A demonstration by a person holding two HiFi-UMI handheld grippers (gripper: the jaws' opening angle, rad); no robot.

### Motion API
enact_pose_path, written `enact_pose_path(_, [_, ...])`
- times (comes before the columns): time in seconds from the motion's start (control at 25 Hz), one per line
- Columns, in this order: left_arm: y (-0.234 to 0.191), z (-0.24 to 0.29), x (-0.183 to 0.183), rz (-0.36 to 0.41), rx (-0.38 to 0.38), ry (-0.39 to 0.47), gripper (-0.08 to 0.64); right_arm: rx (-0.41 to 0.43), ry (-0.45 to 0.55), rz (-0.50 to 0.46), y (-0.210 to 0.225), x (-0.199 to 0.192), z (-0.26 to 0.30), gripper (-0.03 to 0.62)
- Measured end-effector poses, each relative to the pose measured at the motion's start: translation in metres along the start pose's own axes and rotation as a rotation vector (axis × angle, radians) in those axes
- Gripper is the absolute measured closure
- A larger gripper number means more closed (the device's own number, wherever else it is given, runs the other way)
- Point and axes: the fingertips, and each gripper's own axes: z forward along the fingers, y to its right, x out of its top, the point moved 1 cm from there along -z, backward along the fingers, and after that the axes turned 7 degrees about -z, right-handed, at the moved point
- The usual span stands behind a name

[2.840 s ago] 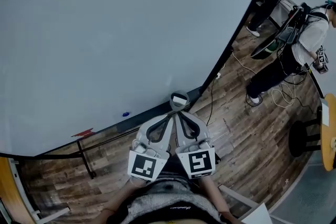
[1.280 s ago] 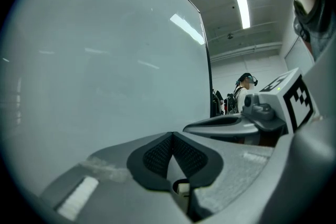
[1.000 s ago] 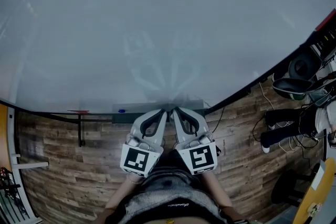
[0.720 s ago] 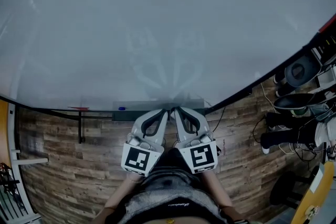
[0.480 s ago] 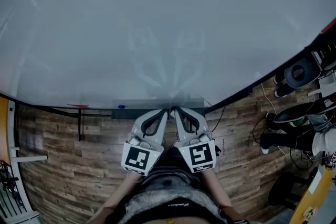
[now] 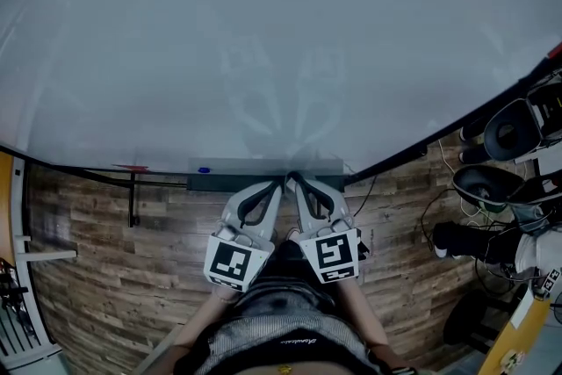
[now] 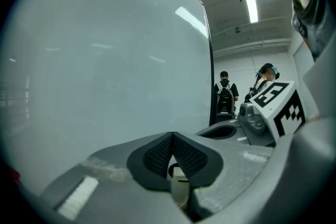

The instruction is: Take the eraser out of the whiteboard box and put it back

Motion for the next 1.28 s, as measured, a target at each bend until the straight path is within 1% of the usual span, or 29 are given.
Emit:
enact_pose_path(0.12, [0.000, -0.001, -0.003, 0.002, 0.005, -0.002, 0.559, 0.004, -0.032, -0.011, 0.000, -0.009, 0.000, 0.591])
enact_pose_path(0.24, [0.001, -0.003, -0.006, 0.021, 0.002, -0.007, 0.559, 0.010, -0.058, -0.015, -0.001, -0.018, 0.000, 0.591])
enact_pose_path(0.4, [0.003, -0.004, -0.009, -0.006, 0.014, -0.018, 0.560, 0.012, -0.083, -0.016, 0.001, -0.029, 0.000, 0.591])
enact_pose_path(0.44, [0.002, -0.004, -0.011, 0.001, 0.014, -0.019, 0.559, 0.012, -0.088, -0.016, 0.001, -0.031, 0.001, 0.589])
enact_pose_path(0.52, [0.000, -0.004, -0.013, 0.038, 0.008, -0.021, 0.560, 0.014, -0.095, -0.017, 0.000, -0.034, 0.002, 0.590])
enact_pose_path(0.68, [-0.005, -0.006, -0.014, 0.067, 0.007, -0.023, 0.560, 0.020, -0.110, -0.017, -0.002, -0.039, 0.005, 0.591])
enact_pose_path(0.72, [-0.005, -0.006, -0.015, 0.061, 0.009, -0.023, 0.560, 0.022, -0.112, -0.015, -0.003, -0.040, 0.006, 0.591])
enact_pose_path(0.8, [-0.006, -0.007, -0.015, 0.014, 0.019, -0.025, 0.560, 0.027, -0.117, -0.011, -0.004, -0.042, 0.008, 0.591])
enact_pose_path(0.84, [-0.007, -0.007, -0.015, 0.008, 0.019, -0.025, 0.559, 0.029, -0.119, -0.010, -0.005, -0.042, 0.009, 0.591])
enact_pose_path(0.92, [-0.010, -0.007, -0.017, 0.042, 0.011, -0.025, 0.559, 0.031, -0.123, -0.011, -0.006, -0.043, 0.011, 0.589])
enact_pose_path(1.0, [-0.011, -0.007, -0.016, 0.054, 0.008, -0.026, 0.560, 0.032, -0.128, -0.011, -0.006, -0.044, 0.012, 0.591])
enact_pose_path(1.24, [-0.014, -0.004, -0.016, 0.044, 0.006, -0.024, 0.559, 0.047, -0.115, -0.007, -0.006, -0.044, 0.014, 0.586])
enact_pose_path(1.28, [-0.014, -0.004, -0.016, 0.035, 0.008, -0.025, 0.558, 0.054, -0.109, -0.005, -0.006, -0.044, 0.015, 0.553])
